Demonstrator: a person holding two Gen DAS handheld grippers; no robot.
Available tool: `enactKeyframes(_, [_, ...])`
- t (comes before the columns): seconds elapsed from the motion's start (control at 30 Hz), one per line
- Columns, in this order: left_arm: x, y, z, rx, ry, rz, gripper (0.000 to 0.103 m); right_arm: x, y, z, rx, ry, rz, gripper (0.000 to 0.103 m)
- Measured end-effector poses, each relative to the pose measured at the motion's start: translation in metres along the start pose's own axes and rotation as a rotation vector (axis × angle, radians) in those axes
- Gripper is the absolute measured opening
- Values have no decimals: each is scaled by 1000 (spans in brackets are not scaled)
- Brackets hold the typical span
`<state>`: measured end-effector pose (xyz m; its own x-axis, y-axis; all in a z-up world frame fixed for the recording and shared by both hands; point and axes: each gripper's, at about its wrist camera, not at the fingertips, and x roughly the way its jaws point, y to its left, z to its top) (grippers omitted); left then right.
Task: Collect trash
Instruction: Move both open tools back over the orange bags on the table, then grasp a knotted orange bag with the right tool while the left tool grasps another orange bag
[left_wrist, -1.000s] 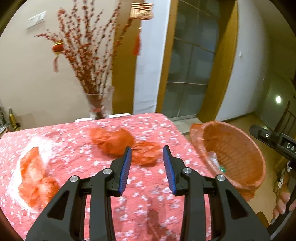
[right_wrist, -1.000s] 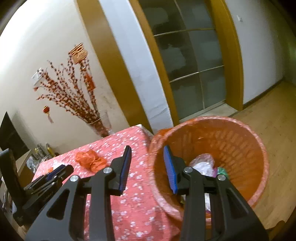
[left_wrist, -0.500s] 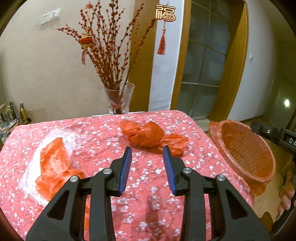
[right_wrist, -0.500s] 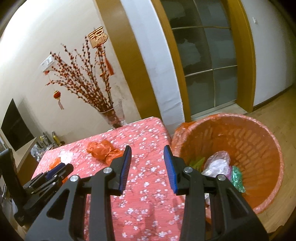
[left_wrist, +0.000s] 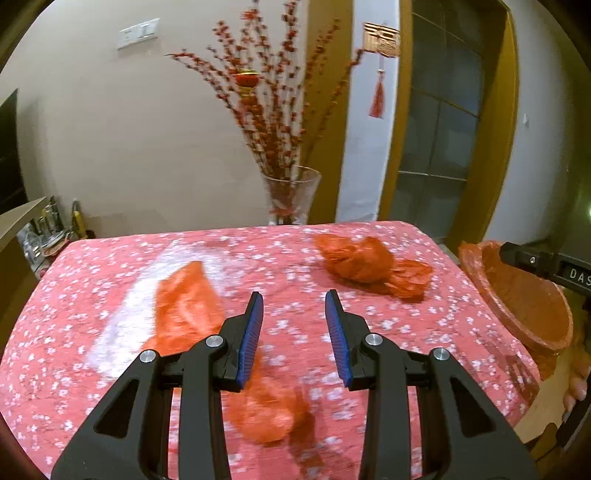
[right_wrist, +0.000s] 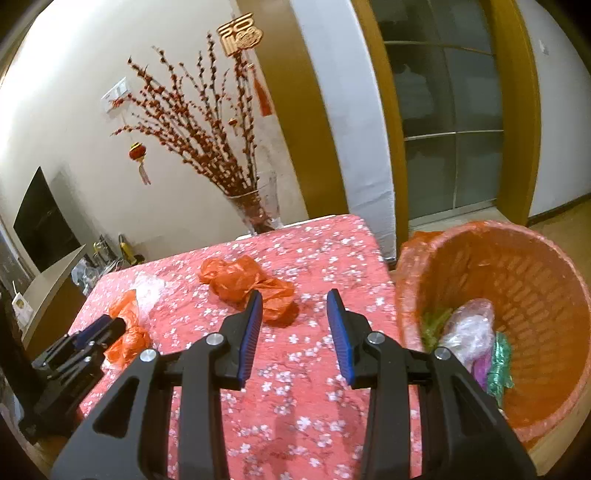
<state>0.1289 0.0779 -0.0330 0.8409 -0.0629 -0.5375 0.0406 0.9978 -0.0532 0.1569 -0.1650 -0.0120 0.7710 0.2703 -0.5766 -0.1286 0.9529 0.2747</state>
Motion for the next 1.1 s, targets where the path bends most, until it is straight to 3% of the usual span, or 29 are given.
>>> enactKeyframes(0.47, [-10,71,-4,-103,-3,114,36,75,44,10,-96,103,9,55])
enactKeyframes(0.67, [-7,77,-10,-97,19,118,36,110,59,13,-131,161,9,56])
enactKeyframes(0.8, [-1,71,-14,-101,47,73,38,133,68,9,-173,227,5,55])
enactKeyframes(0.83, [0,68,-14,-98,52,67,38,136,69,8,-180,237,2,53])
enactKeyframes(0.97, [8,53,-18,-77,76,30,38,148,66,0,-193,274,-26,18])
enactKeyframes(1.1, [18,41,-18,-59,111,22,38,140,53,0,-147,259,-9,8])
